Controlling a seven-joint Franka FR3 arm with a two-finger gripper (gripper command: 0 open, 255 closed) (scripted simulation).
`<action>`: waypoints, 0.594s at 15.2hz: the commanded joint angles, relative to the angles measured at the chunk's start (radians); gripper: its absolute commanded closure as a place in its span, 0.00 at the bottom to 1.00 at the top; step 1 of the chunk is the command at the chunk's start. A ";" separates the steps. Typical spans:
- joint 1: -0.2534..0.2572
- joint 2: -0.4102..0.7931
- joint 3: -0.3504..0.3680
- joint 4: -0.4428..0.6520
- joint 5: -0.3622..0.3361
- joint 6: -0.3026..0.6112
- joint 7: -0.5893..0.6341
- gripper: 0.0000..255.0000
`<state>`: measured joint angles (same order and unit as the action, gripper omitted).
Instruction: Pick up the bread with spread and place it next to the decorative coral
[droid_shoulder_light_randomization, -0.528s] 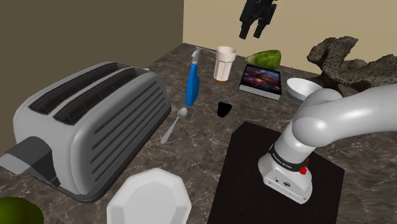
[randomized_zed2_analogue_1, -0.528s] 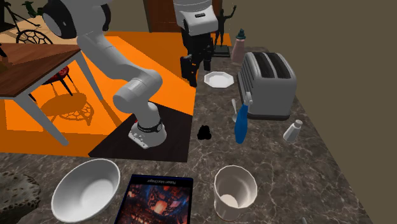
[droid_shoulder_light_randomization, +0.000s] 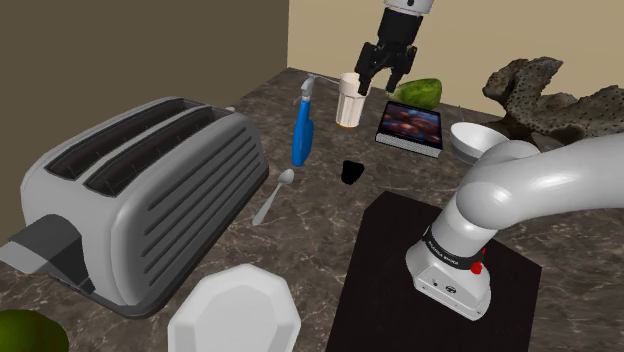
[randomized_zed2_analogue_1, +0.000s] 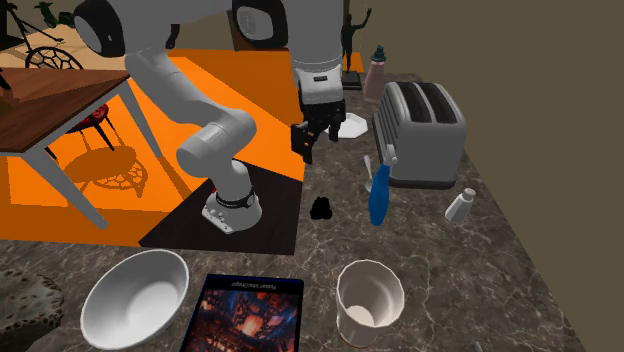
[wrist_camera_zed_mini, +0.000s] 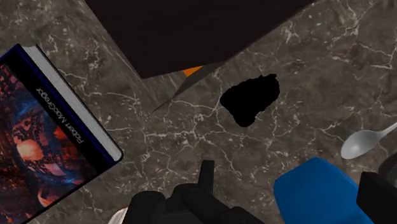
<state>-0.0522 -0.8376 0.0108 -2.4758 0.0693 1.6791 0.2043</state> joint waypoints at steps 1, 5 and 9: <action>-0.019 -0.001 0.020 -0.070 0.004 0.061 0.055 0.00; -0.052 0.031 0.068 -0.179 0.020 0.186 0.167 0.00; -0.083 0.092 0.118 -0.272 0.038 0.320 0.281 0.00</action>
<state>-0.1267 -0.7608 0.1161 -2.7246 0.1027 1.9638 0.4533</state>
